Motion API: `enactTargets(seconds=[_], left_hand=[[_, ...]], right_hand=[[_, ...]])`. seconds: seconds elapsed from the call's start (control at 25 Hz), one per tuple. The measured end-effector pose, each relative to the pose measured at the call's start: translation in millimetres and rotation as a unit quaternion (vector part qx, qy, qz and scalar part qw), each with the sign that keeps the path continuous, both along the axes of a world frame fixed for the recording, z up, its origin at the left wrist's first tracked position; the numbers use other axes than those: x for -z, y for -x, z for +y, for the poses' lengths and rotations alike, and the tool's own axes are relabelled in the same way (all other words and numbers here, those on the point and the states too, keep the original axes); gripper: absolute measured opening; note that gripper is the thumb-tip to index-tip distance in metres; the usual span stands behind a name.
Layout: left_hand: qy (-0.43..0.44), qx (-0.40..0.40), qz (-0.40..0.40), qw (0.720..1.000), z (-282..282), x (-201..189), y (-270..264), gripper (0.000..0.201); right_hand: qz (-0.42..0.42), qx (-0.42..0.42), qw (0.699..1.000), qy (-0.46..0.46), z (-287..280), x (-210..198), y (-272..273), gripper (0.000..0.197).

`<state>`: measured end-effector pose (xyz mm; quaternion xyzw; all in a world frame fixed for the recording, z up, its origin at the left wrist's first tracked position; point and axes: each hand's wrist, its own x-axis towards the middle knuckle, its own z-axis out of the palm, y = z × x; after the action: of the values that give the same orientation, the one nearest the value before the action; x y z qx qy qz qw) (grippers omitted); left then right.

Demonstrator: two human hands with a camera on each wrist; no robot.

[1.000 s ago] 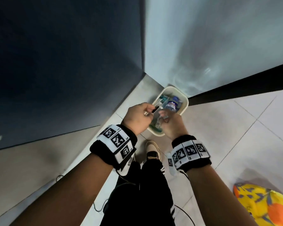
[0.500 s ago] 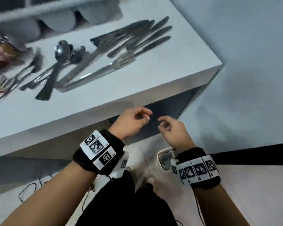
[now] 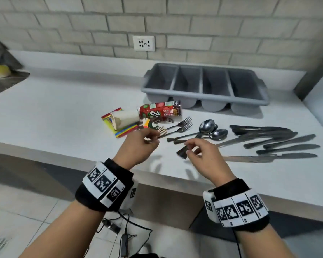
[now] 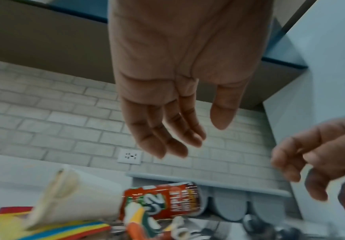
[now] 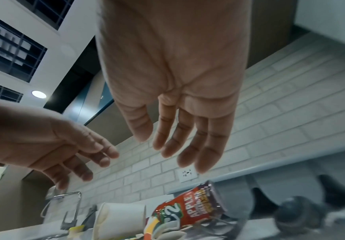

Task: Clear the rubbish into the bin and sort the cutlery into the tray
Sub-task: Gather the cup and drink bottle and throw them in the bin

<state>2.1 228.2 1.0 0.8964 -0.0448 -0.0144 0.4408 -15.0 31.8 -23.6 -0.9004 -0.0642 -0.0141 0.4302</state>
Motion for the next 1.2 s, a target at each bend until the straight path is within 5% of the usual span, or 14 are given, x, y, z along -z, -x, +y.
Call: enactTargets(seconds=[0.24, 0.52, 0.68, 0.92, 1.08, 1.2], left_hand=[[-0.126, -0.11, -0.009, 0.986, 94, 13, -72, 0.05], [-0.253, -0.02, 0.056, 0.966, 113, 35, -146, 0.086], [-0.272, 0.012, 0.071, 0.96, 114, 46, -162, 0.077], [-0.204, -0.006, 0.065, 0.977, 124, 43, -170, 0.055], [-0.047, -0.093, 0.067, 0.992, 129, 30, -170, 0.051], [0.131, -0.043, 0.141, 0.98, 128, 21, -164, 0.049]], right_hand=[[0.013, -0.038, 0.987, 0.154, 69, -15, -92, 0.031], [0.161, -0.056, 0.931, 0.322, 120, 18, -155, 0.068], [0.182, -0.04, 0.92, 0.344, 131, 32, -171, 0.065], [0.183, -0.016, 0.933, 0.309, 128, 36, -177, 0.061], [0.172, 0.011, 0.964, 0.203, 127, 33, -175, 0.041], [0.148, 0.055, 0.982, 0.107, 127, 25, -174, 0.031]])
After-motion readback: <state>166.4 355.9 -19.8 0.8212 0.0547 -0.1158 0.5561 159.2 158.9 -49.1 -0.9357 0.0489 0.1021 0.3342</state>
